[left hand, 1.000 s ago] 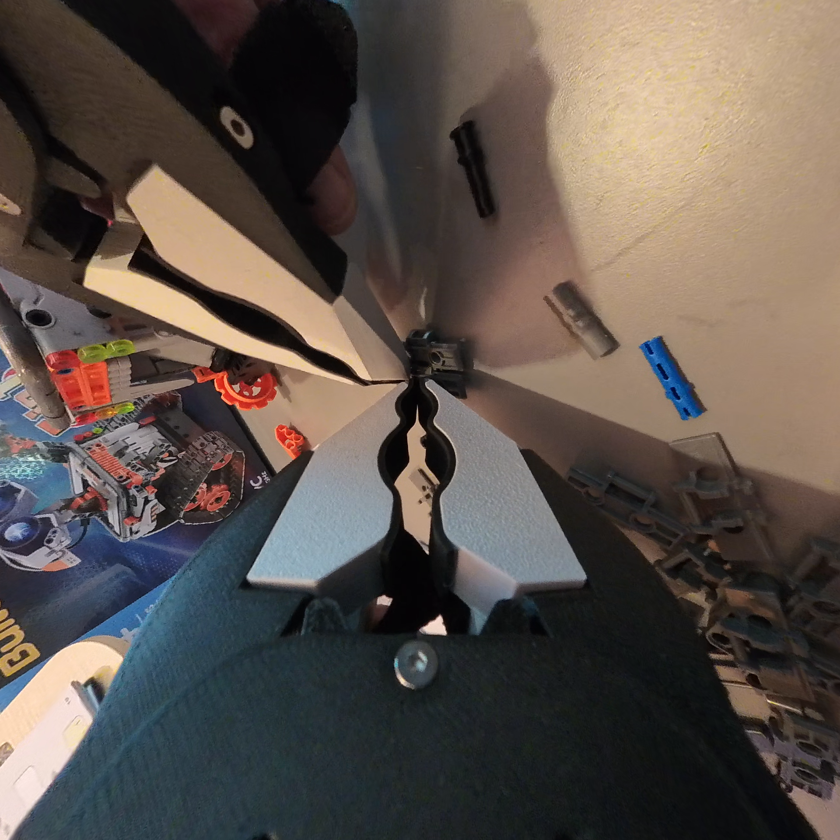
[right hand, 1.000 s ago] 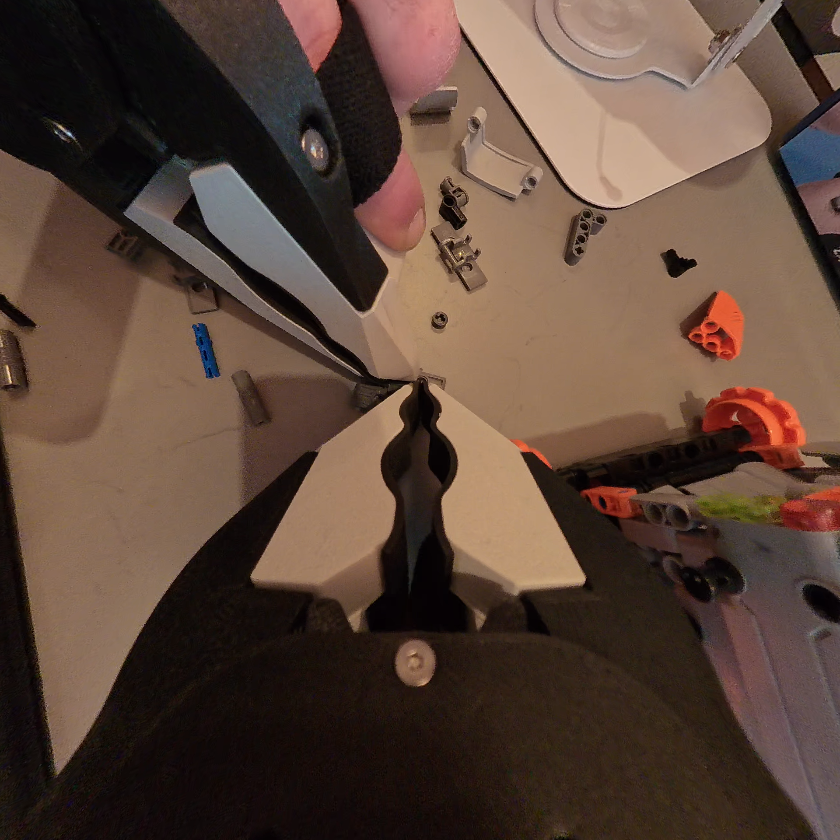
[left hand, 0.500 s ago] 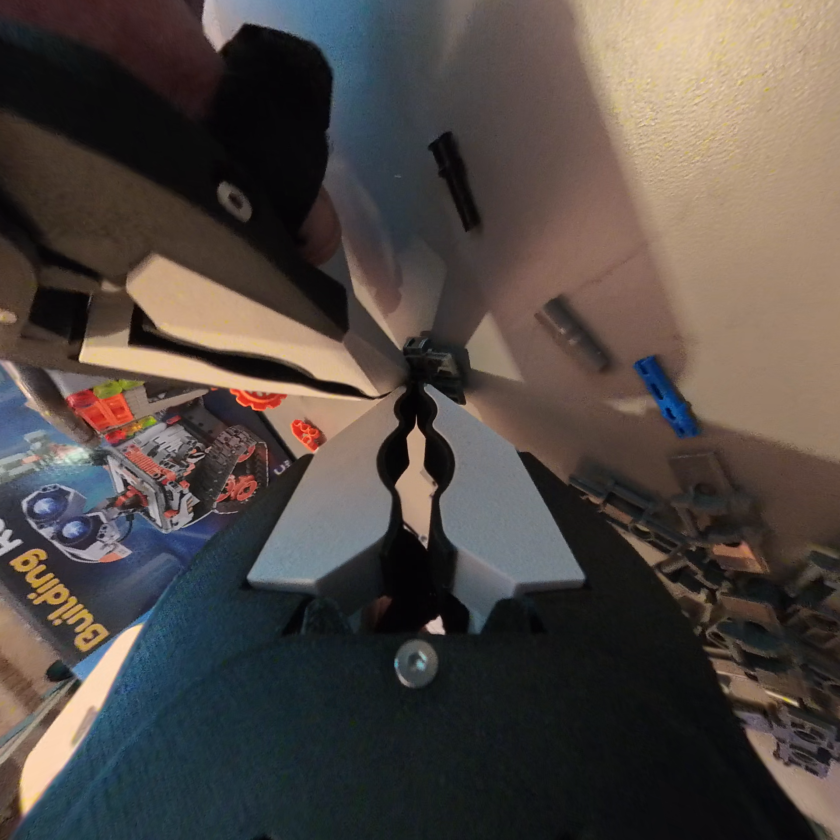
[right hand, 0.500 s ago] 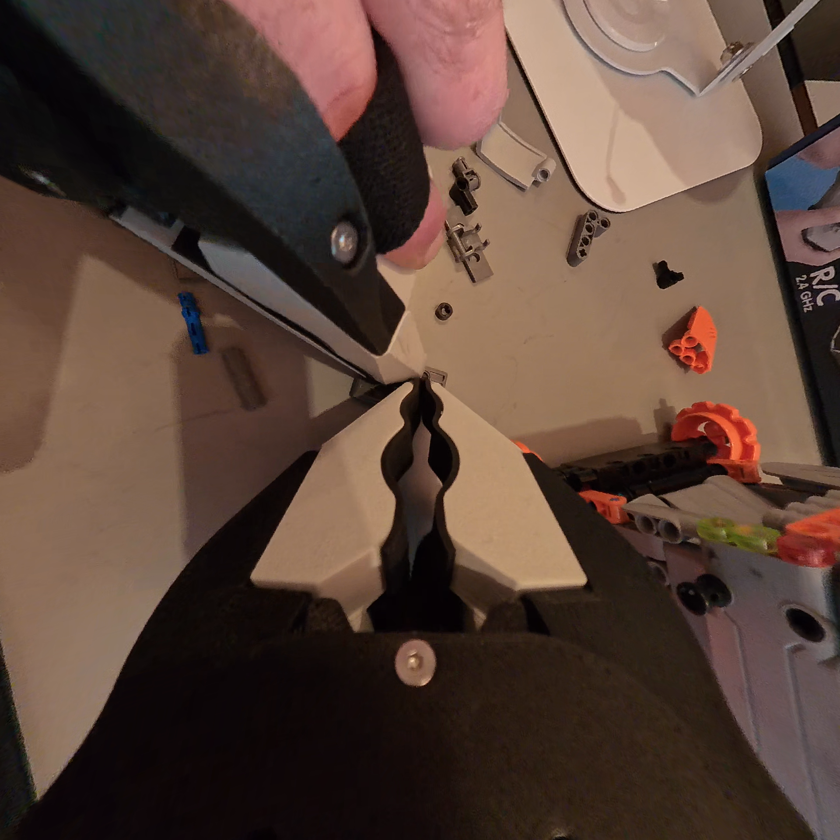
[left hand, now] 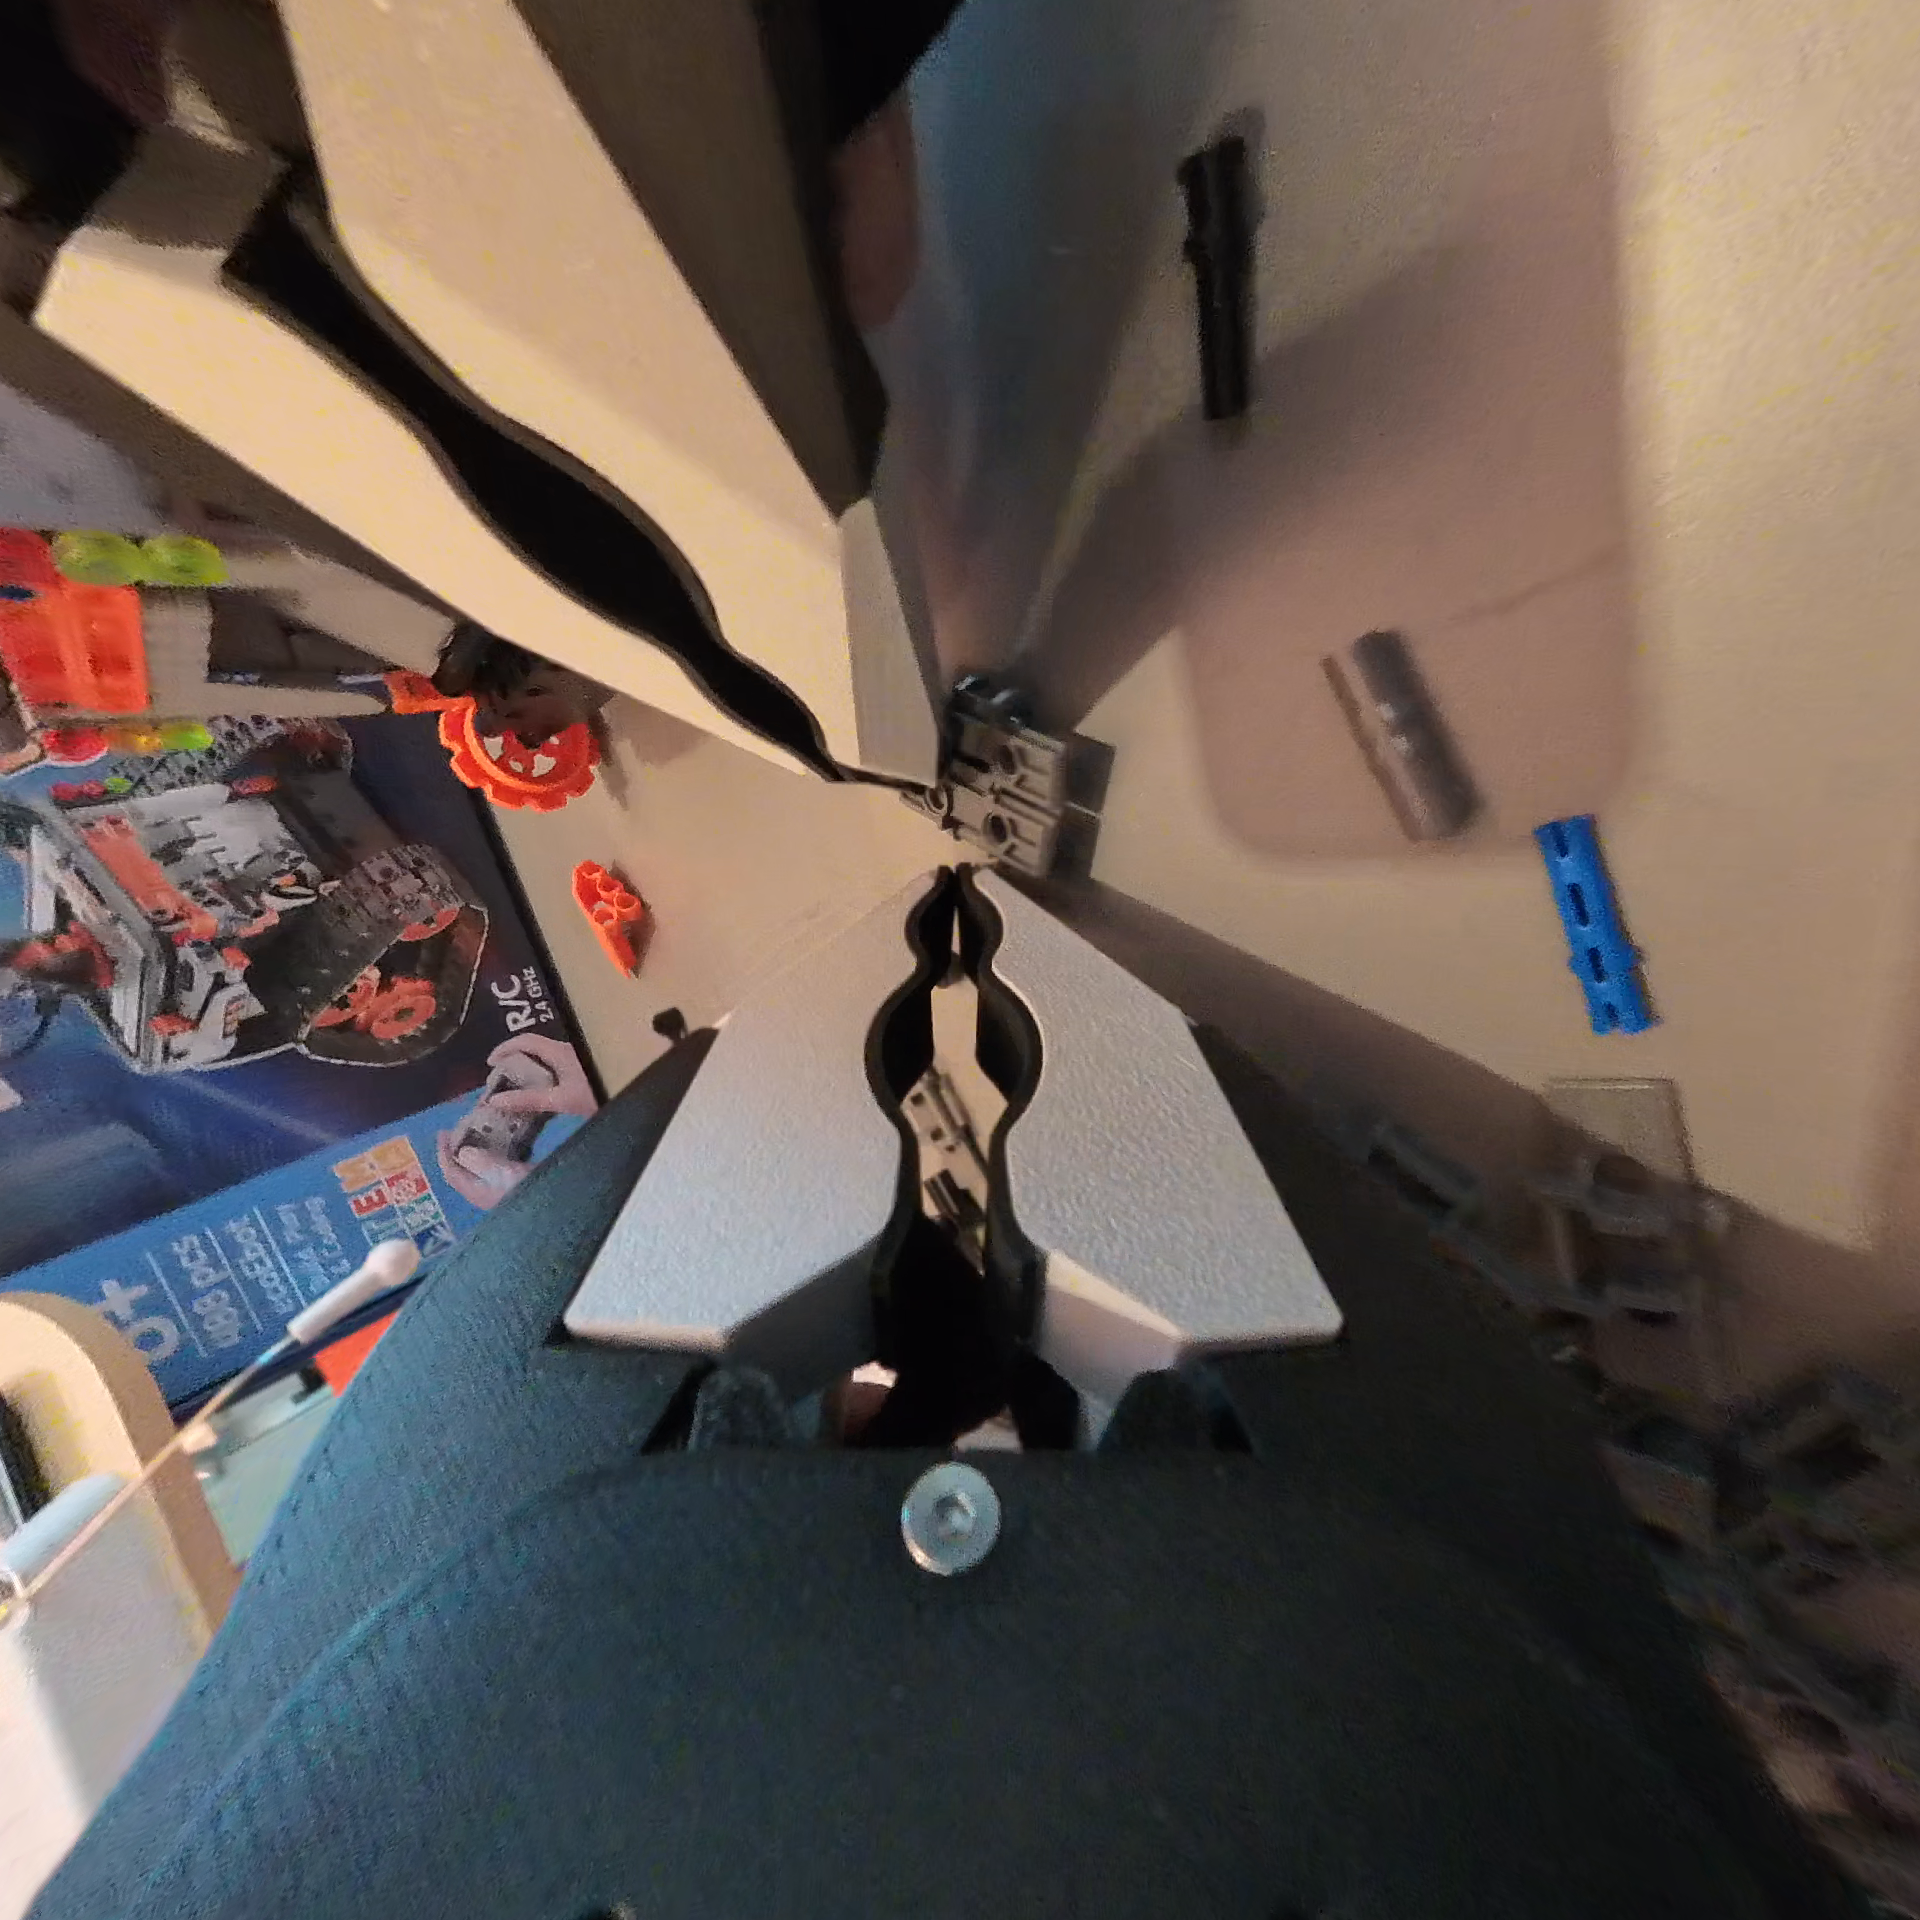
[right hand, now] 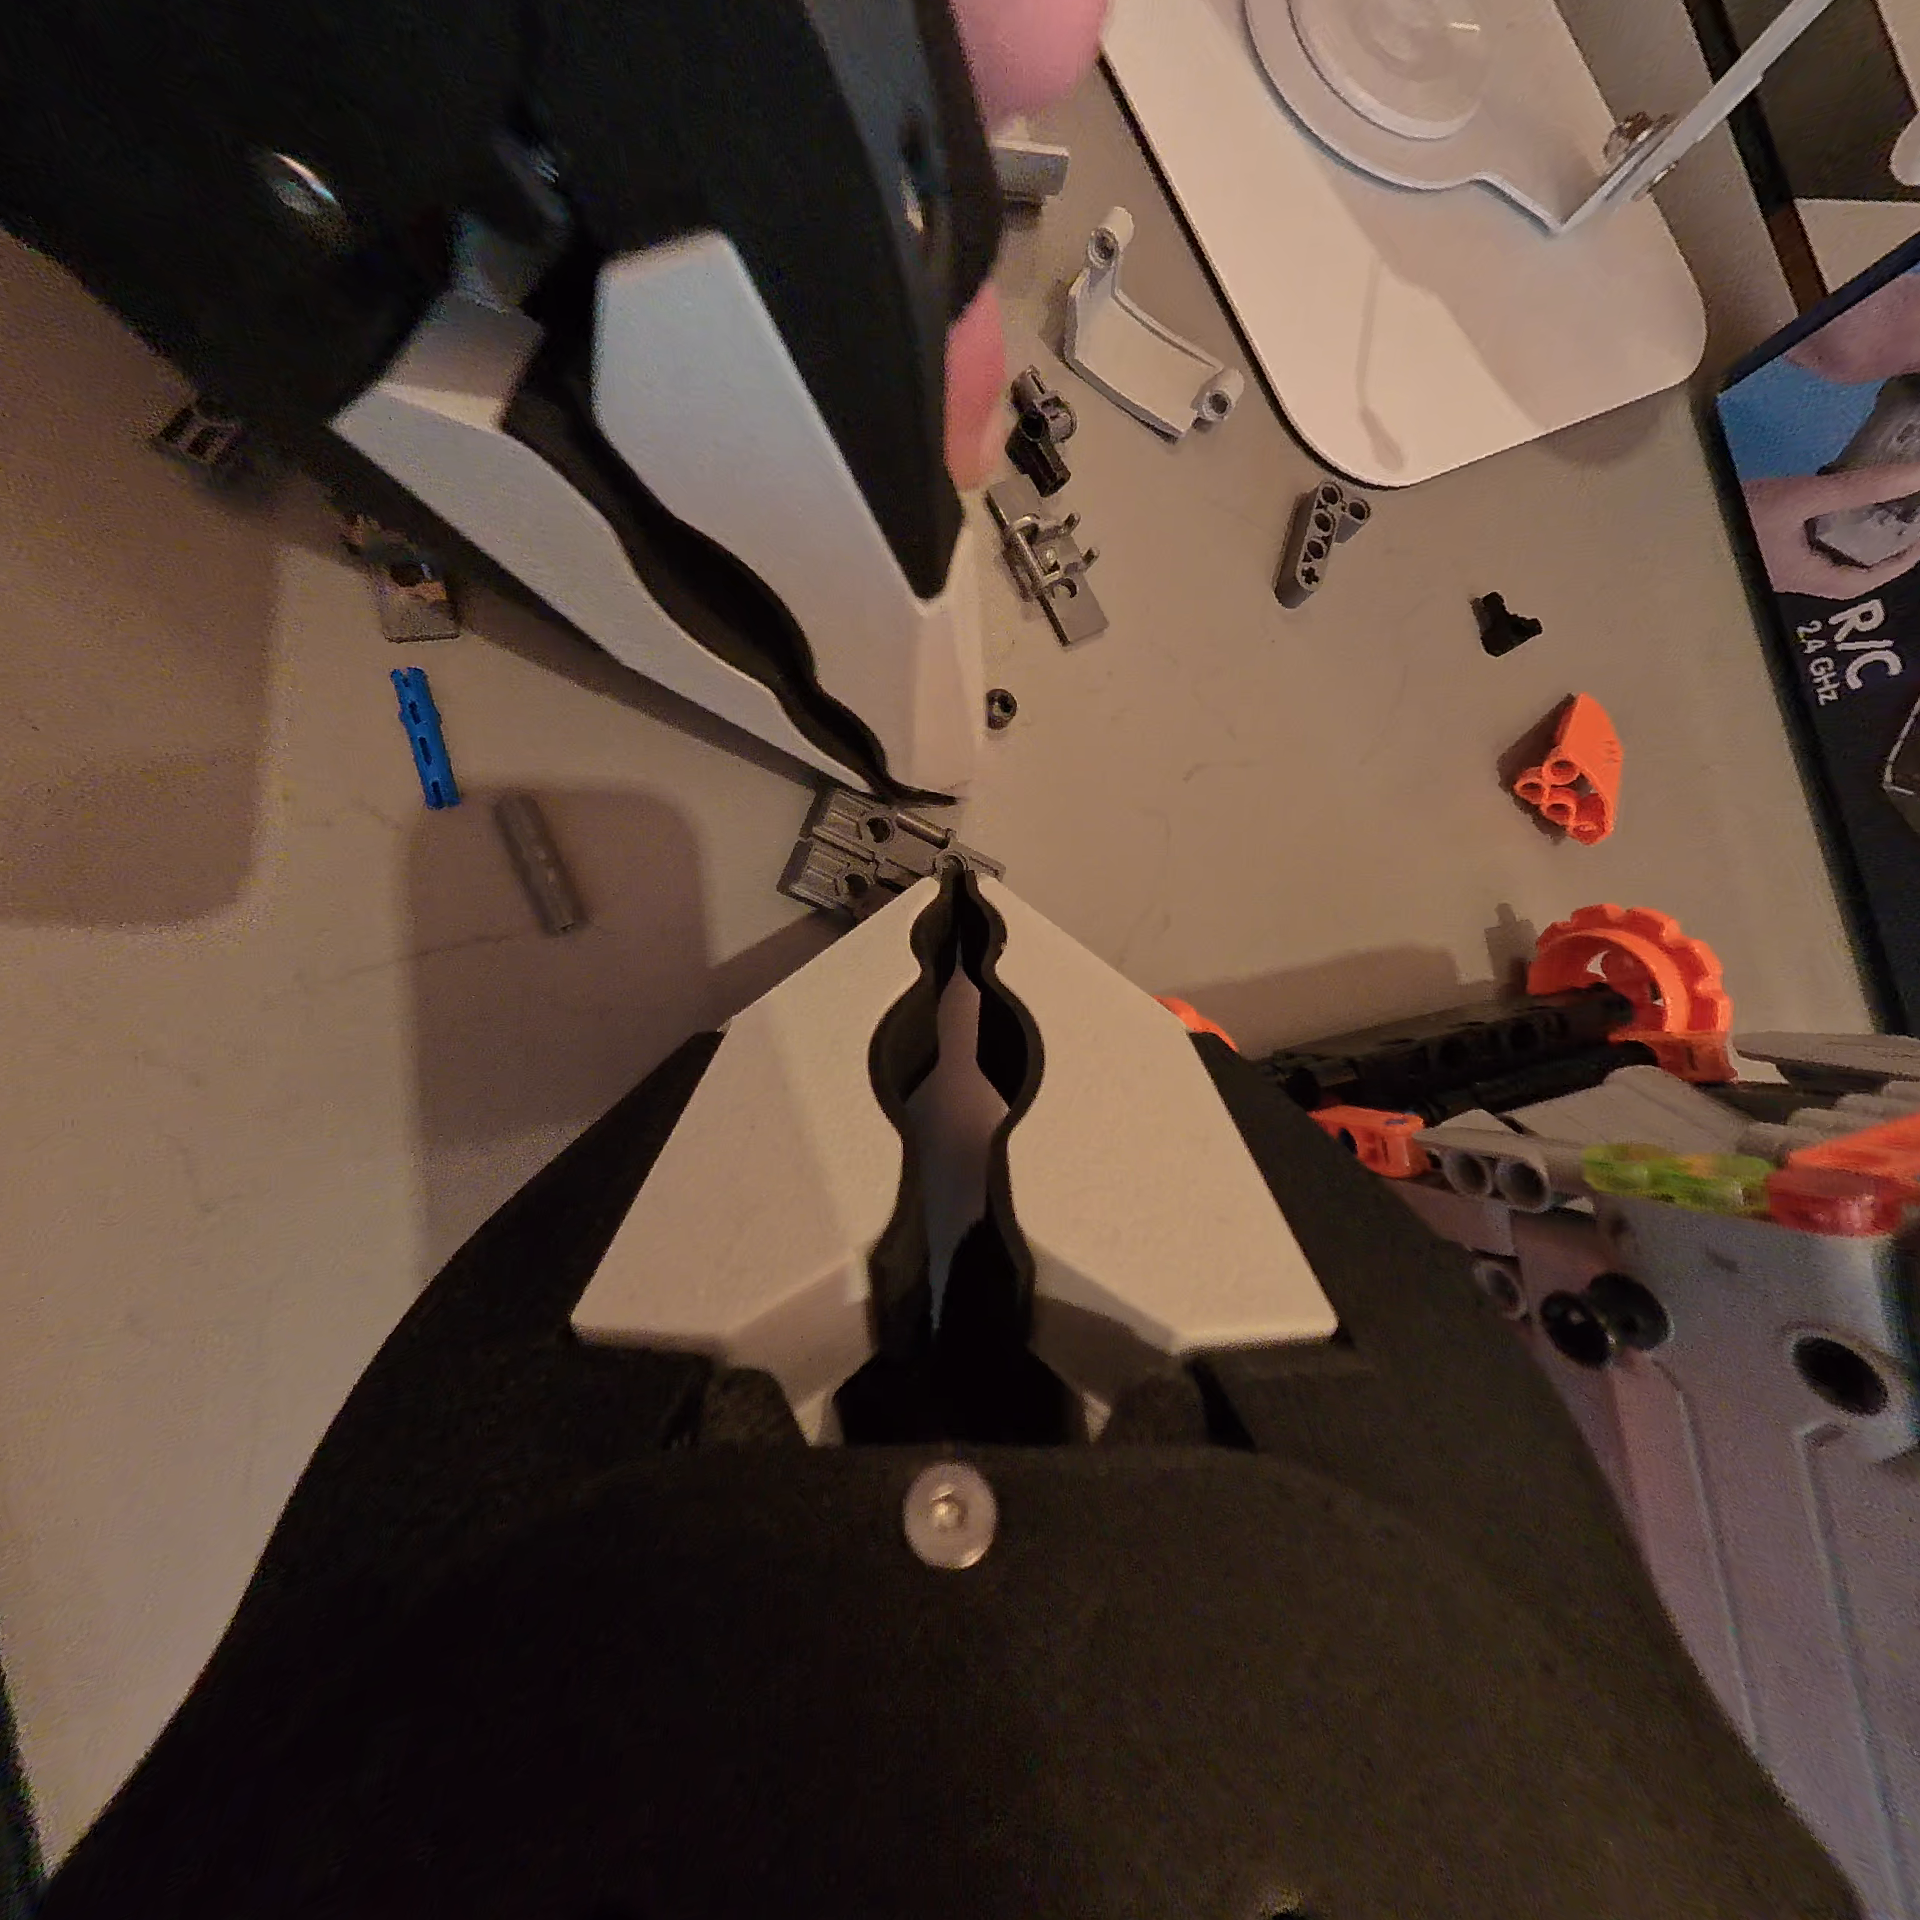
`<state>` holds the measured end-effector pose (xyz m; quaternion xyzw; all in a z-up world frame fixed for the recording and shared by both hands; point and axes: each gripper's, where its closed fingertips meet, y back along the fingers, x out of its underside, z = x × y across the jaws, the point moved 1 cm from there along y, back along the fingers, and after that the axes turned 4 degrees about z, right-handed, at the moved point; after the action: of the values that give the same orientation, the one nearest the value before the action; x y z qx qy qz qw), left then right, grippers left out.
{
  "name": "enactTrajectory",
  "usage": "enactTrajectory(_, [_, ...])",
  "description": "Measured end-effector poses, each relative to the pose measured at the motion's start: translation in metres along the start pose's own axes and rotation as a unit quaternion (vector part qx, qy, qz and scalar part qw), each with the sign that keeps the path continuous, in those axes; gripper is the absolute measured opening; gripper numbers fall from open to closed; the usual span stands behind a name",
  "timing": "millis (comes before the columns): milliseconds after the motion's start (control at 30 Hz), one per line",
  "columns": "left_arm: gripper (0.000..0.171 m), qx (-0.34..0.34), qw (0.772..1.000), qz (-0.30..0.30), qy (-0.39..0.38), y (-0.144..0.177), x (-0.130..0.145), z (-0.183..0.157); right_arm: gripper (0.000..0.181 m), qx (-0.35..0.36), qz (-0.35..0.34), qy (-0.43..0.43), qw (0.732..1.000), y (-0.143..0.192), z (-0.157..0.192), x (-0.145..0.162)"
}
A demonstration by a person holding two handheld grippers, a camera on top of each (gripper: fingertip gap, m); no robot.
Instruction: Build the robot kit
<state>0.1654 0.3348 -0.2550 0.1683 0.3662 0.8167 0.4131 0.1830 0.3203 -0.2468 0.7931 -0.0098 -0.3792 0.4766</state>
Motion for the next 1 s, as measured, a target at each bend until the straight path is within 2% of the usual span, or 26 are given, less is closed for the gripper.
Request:
enactTrajectory(167, [0.0,-0.018,0.997,-0.034,0.074,0.015,-0.011,0.001,0.0,-0.009,0.014,-0.001,1.0,-0.004,0.003,0.005])
enactTrajectory(333, [0.0,-0.02,0.995,-0.026,0.089,0.018,-0.006,-0.006,0.0,-0.009,0.002,-0.003,1.0,0.004,0.0,0.001])
enactTrajectory(467, [0.0,-0.003,0.99,-0.037,0.135,0.037,0.004,-0.01,0.0,-0.059,-0.033,0.018,0.998,0.02,0.015,-0.007])
enactTrajectory(600, [0.0,0.033,0.977,-0.1,0.186,0.058,-0.014,-0.021,0.0,-0.132,-0.054,0.049,0.989,0.031,0.04,-0.01])
enactTrajectory(767, [0.0,0.05,0.977,-0.119,0.169,0.063,-0.04,-0.039,0.0,-0.141,-0.028,0.082,0.986,0.019,0.057,-0.004])
enactTrajectory(867, [0.0,0.052,0.98,-0.105,0.16,0.058,-0.044,-0.045,0.0,-0.144,-0.023,0.082,0.986,0.017,0.059,-0.003])
enactTrajectory(933, [0.0,0.039,0.985,-0.079,0.146,0.051,-0.037,-0.047,0.0,-0.144,-0.022,0.08,0.986,0.017,0.06,-0.004])
enactTrajectory(1000, [0.0,0.043,0.985,-0.078,0.15,0.051,-0.035,-0.046,0.0,-0.148,-0.022,0.082,0.985,0.019,0.062,-0.004])
